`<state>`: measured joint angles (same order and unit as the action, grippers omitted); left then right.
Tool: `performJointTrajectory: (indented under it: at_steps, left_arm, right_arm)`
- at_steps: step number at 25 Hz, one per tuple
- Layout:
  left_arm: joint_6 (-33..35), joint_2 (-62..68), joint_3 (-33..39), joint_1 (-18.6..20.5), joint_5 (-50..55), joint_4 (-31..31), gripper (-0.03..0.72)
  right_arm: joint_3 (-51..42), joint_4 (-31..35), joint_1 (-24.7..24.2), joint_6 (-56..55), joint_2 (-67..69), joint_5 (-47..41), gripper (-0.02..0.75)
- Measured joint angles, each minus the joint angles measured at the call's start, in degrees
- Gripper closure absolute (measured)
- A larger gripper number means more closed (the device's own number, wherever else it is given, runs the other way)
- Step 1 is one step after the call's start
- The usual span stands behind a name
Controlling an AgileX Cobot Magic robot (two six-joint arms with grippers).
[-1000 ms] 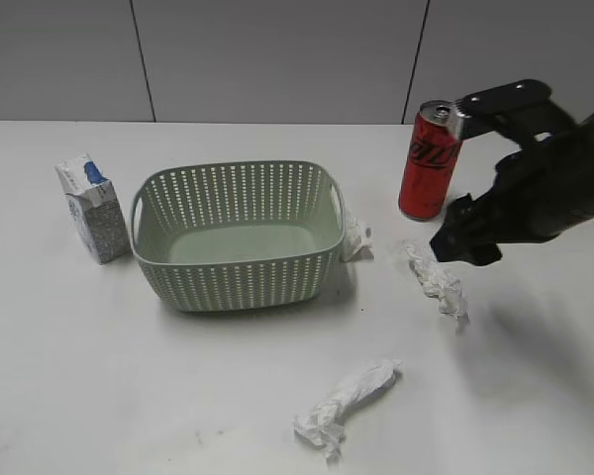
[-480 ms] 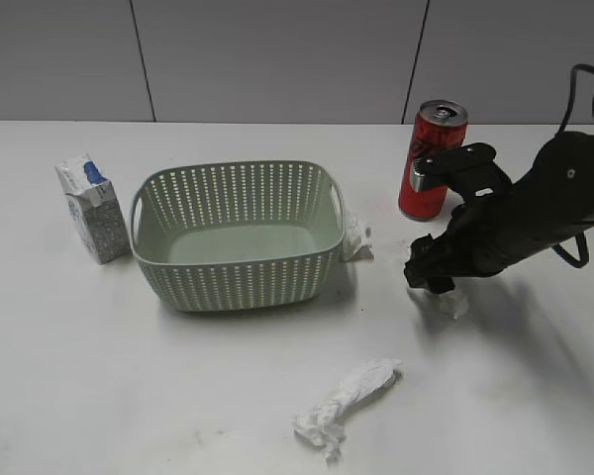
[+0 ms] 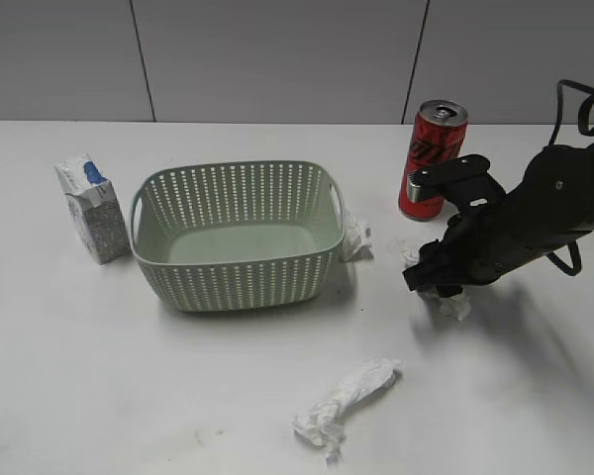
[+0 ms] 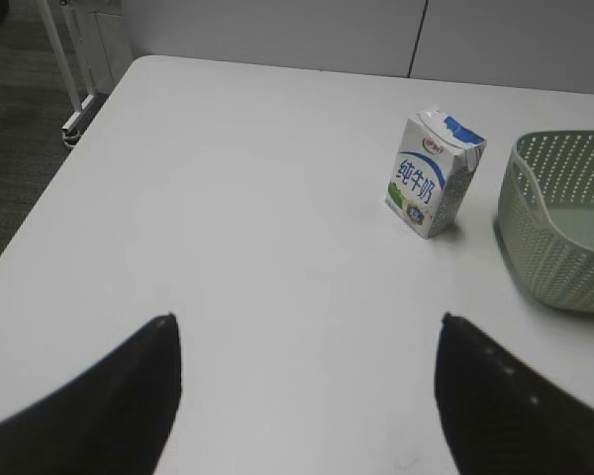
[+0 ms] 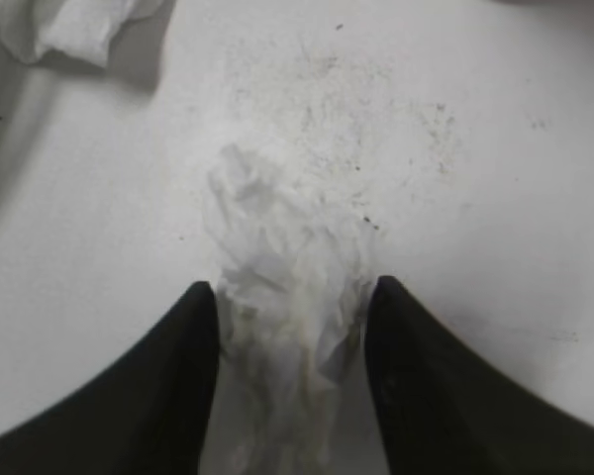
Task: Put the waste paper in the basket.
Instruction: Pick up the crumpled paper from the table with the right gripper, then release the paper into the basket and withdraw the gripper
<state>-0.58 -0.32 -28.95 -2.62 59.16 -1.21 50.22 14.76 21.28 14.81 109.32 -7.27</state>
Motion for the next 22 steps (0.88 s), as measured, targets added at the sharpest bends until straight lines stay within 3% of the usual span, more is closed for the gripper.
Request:
performJointTrajectory:
  at_steps: [6,8,16,22]
  left_arm:
    - [0.05,0.00,0.00,0.00,0.00,0.00,0.097]
    - [0.00,0.00,0.00,0.00,0.00,0.00,0.097]
    - [-0.01,0.00,0.00,0.00,0.00,0.00,0.097]
    - [0.09,0.00,0.00,0.00,0.00,0.00,0.097]
  right_arm:
    - [0.12,0.06,0.00,-0.05,-0.13,-2.65,0.691]
    - [0.18,0.06,0.00,-0.05,-0.89,-5.07,0.727]
    - [0.12,0.06,1.71,3.88,-12.68,-9.97,0.738]
    - [4.78,0.12,10.13,10.13,-20.97,-5.99,0.740]
